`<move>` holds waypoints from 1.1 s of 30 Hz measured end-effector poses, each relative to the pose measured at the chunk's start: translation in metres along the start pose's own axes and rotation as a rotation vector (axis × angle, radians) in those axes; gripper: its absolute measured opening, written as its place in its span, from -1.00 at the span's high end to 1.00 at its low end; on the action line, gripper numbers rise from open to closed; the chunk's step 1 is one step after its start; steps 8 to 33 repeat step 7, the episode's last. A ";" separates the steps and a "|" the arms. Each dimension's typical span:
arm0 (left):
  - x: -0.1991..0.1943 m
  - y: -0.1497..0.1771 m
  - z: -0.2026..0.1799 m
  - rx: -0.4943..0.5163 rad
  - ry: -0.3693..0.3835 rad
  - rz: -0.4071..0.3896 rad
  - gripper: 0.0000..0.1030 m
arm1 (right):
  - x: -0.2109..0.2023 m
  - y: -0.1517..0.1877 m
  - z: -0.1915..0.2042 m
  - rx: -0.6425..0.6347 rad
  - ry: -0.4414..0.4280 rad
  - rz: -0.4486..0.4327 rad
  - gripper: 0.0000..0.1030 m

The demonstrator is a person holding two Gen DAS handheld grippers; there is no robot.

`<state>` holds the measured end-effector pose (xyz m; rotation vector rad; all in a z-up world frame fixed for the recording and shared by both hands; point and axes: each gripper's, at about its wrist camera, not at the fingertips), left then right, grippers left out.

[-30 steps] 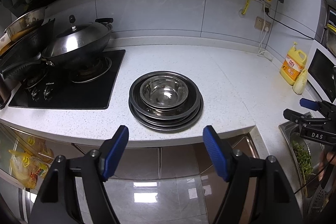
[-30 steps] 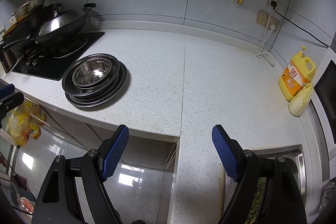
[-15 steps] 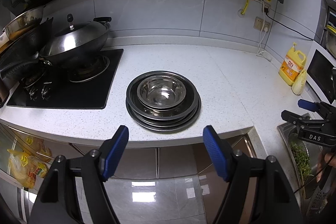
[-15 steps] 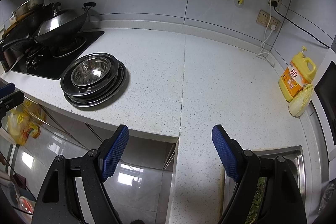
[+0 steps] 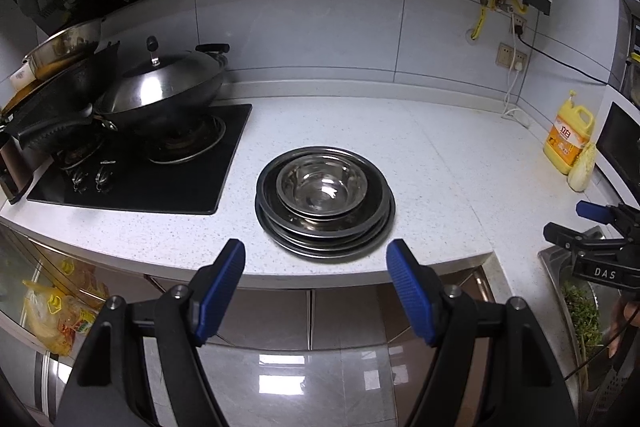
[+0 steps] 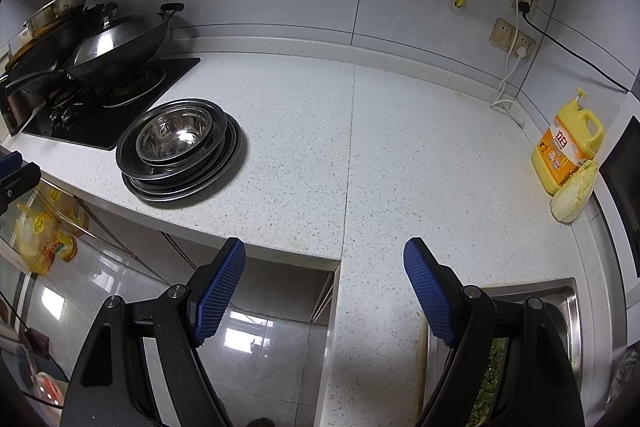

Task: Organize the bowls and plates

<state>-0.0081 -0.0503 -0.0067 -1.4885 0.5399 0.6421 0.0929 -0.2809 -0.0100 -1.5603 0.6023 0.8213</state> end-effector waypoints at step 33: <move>0.001 -0.001 0.004 -0.024 0.023 0.011 -0.40 | 0.000 0.001 -0.001 0.003 -0.001 -0.001 -0.50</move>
Point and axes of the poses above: each gripper's, at about its wrist camera, not at the fingertips, and x roughly the way its jaws point, z to its left, y to its underside, and after that the axes turned 4 degrees about x, right-handed
